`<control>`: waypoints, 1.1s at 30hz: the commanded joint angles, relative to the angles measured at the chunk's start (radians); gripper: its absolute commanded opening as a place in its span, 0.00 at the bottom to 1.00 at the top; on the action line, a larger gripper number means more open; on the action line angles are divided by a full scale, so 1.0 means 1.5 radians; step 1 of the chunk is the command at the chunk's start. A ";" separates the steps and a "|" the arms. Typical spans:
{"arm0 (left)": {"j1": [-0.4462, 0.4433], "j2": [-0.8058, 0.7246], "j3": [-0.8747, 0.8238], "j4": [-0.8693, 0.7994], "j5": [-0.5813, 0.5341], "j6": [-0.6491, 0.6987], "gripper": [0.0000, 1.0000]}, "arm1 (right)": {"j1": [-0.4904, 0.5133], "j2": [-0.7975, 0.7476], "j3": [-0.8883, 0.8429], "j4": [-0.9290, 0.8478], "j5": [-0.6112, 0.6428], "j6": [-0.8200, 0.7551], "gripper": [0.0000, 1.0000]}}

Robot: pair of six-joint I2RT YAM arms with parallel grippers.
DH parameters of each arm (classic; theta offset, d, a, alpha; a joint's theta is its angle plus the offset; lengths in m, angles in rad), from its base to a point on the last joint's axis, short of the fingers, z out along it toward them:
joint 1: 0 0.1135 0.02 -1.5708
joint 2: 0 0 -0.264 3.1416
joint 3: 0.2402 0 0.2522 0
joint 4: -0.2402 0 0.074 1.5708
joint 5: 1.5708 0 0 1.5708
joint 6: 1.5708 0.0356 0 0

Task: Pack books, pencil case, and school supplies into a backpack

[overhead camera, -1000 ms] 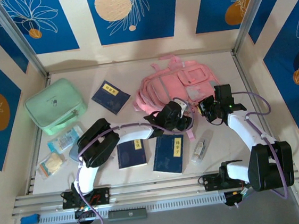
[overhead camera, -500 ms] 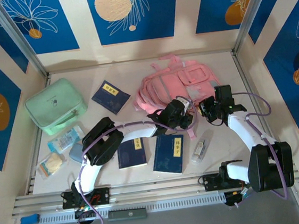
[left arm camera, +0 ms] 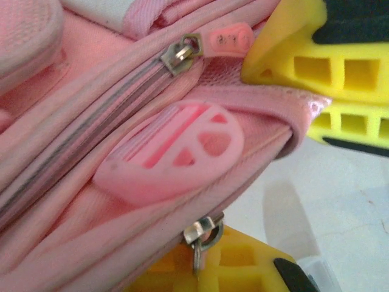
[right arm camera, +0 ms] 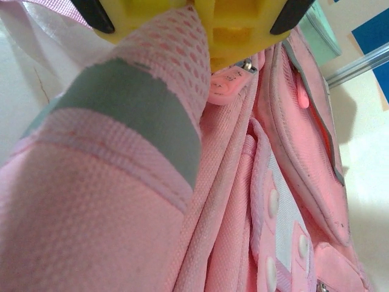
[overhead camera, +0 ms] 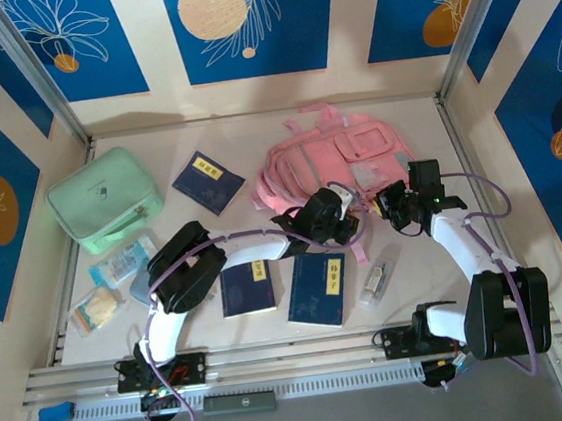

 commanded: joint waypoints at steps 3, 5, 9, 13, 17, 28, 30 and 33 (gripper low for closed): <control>0.022 -0.063 -0.030 -0.028 0.027 0.015 0.00 | -0.025 0.004 0.041 -0.007 -0.054 -0.036 0.00; 0.028 -0.076 -0.044 -0.047 0.031 0.020 0.00 | -0.030 0.015 0.052 -0.008 -0.062 -0.044 0.00; 0.040 -0.103 -0.069 -0.089 0.035 0.036 0.00 | -0.045 0.049 0.088 -0.011 -0.081 -0.076 0.00; 0.045 -0.120 -0.081 -0.133 0.042 0.059 0.00 | -0.060 0.097 0.131 -0.024 -0.101 -0.109 0.00; 0.046 -0.129 -0.087 -0.154 0.035 0.073 0.00 | -0.064 0.127 0.163 -0.025 -0.103 -0.138 0.00; 0.046 -0.130 -0.074 -0.079 0.009 0.013 0.00 | -0.093 0.119 0.159 -0.089 -0.153 -0.218 0.49; 0.045 -0.128 -0.073 -0.077 -0.005 0.011 0.00 | -0.115 0.098 0.133 -0.099 -0.197 -0.208 0.59; 0.045 -0.126 -0.074 -0.067 -0.011 0.001 0.00 | -0.102 0.059 0.099 -0.110 -0.231 -0.179 0.66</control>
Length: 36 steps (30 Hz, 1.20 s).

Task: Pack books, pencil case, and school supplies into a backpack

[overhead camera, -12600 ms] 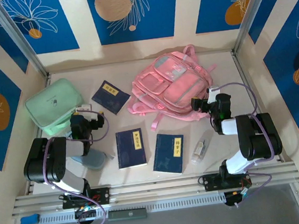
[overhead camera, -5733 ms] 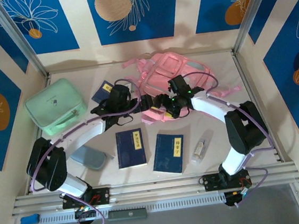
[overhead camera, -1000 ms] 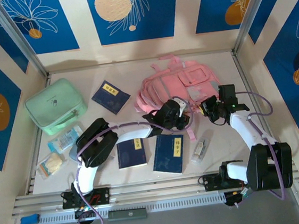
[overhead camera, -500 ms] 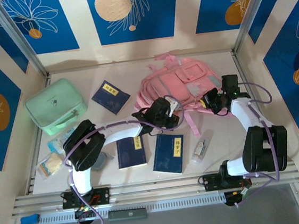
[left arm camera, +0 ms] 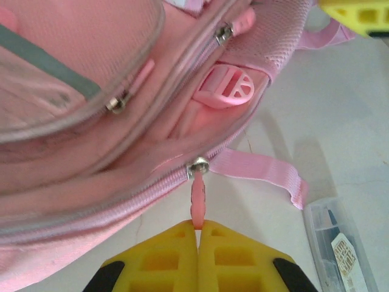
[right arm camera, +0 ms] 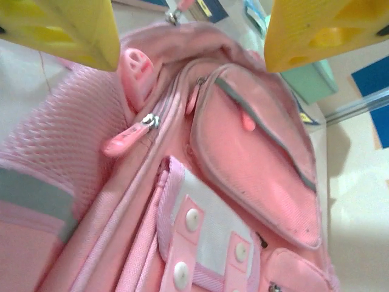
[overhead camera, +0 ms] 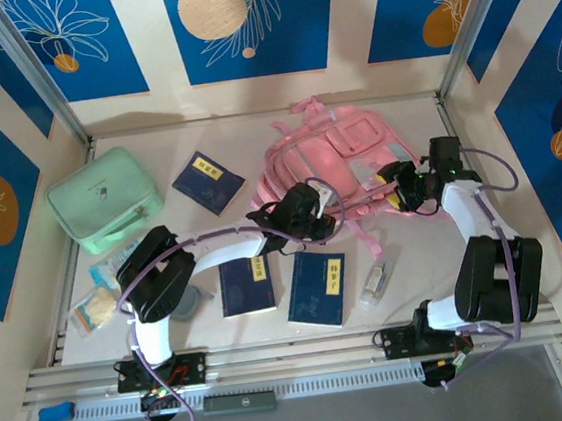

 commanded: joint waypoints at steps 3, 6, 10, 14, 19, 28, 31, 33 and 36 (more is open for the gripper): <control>0.003 -0.004 0.003 0.050 -0.006 -0.018 0.00 | 0.068 -0.061 -0.080 0.009 -0.081 0.068 0.68; 0.003 0.006 0.007 0.038 0.004 -0.027 0.00 | 0.101 -0.048 -0.117 0.051 -0.057 0.111 0.68; 0.003 0.013 -0.003 0.037 0.021 -0.032 0.00 | 0.133 -0.007 -0.122 0.093 -0.018 0.142 0.65; 0.003 0.024 -0.007 0.022 0.032 -0.030 0.00 | 0.139 0.035 -0.103 0.116 0.004 0.143 0.59; 0.003 0.044 -0.013 0.035 0.050 -0.038 0.00 | 0.139 0.085 -0.083 0.127 0.014 0.130 0.48; 0.004 0.052 -0.017 0.052 0.055 -0.030 0.16 | 0.159 0.099 -0.084 0.124 0.031 0.118 0.37; 0.004 0.057 -0.015 0.062 0.065 -0.026 0.20 | 0.159 0.098 -0.088 0.123 0.035 0.112 0.37; 0.004 0.060 -0.012 0.065 0.061 -0.021 0.23 | 0.158 0.100 -0.091 0.121 0.035 0.108 0.36; 0.007 0.071 0.001 0.058 0.054 -0.017 0.26 | 0.158 0.103 -0.094 0.120 0.038 0.105 0.35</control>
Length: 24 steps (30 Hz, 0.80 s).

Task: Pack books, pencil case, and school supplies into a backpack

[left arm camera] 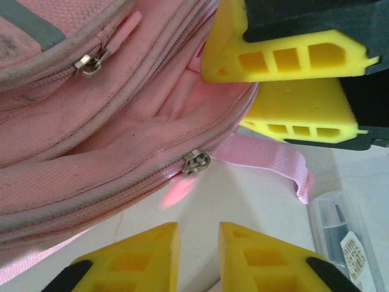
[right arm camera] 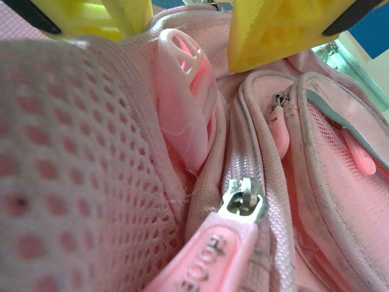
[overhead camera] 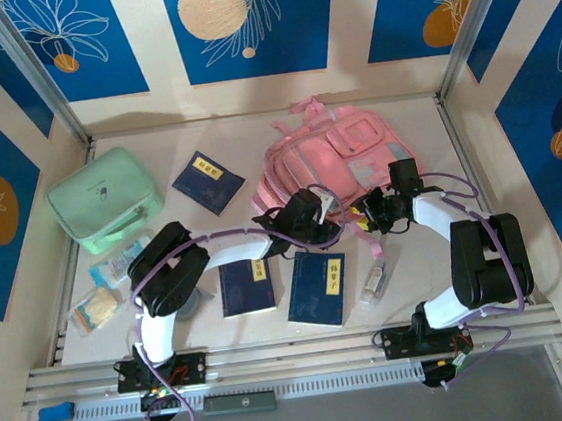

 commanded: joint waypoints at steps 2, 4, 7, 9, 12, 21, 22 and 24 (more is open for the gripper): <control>0.010 0.022 0.024 0.014 0.024 0.020 0.29 | 0.002 0.011 0.004 -0.005 0.002 -0.016 0.35; 0.012 0.023 0.030 0.014 0.029 0.020 0.36 | 0.002 0.011 0.002 -0.005 0.005 -0.016 0.34; 0.013 -0.003 0.015 0.017 0.017 0.005 0.40 | -0.002 0.012 0.003 -0.006 0.004 -0.019 0.34; 0.013 -0.021 -0.010 0.052 0.015 -0.008 0.43 | -0.001 0.014 0.001 -0.006 0.005 -0.020 0.34; 0.017 -0.007 -0.003 0.043 0.035 0.009 0.48 | -0.002 0.023 0.002 -0.004 0.003 -0.021 0.33; 0.022 0.050 0.029 0.046 0.052 0.023 0.52 | -0.002 0.031 0.011 -0.007 0.004 -0.024 0.32; 0.022 0.058 0.040 0.044 0.050 0.024 0.52 | -0.002 0.033 0.011 -0.007 0.004 -0.024 0.32; 0.021 0.072 0.049 0.060 0.058 0.019 0.52 | -0.003 0.038 0.013 -0.008 0.003 -0.023 0.32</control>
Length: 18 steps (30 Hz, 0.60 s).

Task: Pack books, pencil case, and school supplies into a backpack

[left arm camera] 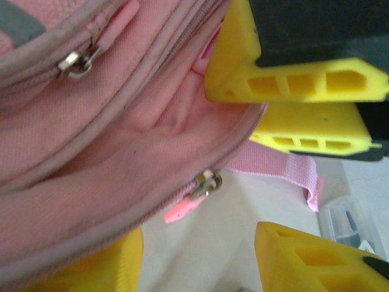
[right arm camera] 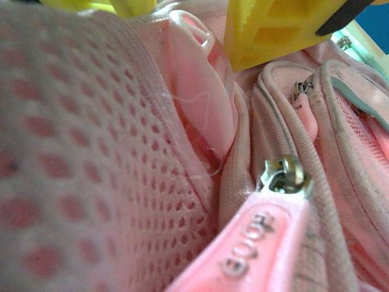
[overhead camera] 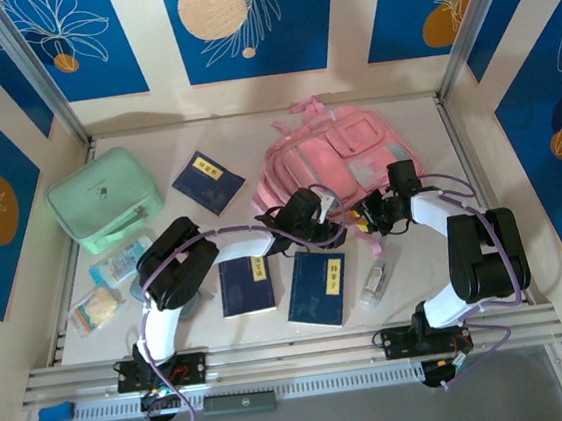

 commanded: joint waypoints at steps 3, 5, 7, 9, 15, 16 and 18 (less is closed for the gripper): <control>0.005 0.037 0.024 0.061 0.008 0.002 0.52 | -0.002 0.015 0.015 -0.008 0.000 -0.011 0.29; 0.004 0.044 0.019 0.092 0.013 -0.003 0.52 | -0.003 0.016 0.016 -0.007 0.003 -0.010 0.27; 0.004 0.052 0.018 0.106 0.011 -0.010 0.52 | -0.003 0.017 0.017 -0.008 0.004 -0.009 0.25; 0.002 0.058 0.018 0.112 0.002 -0.014 0.49 | -0.002 0.019 0.016 -0.006 0.004 -0.008 0.23; -0.007 0.068 0.009 0.153 0.004 -0.033 0.36 | -0.002 0.022 0.016 -0.002 0.010 -0.006 0.19; -0.007 0.066 0.008 0.154 0.002 -0.033 0.33 | -0.003 0.022 0.017 -0.002 0.010 -0.005 0.17; -0.008 0.063 0.002 0.155 0.000 -0.033 0.27 | -0.002 0.024 0.019 0.003 0.007 -0.004 0.15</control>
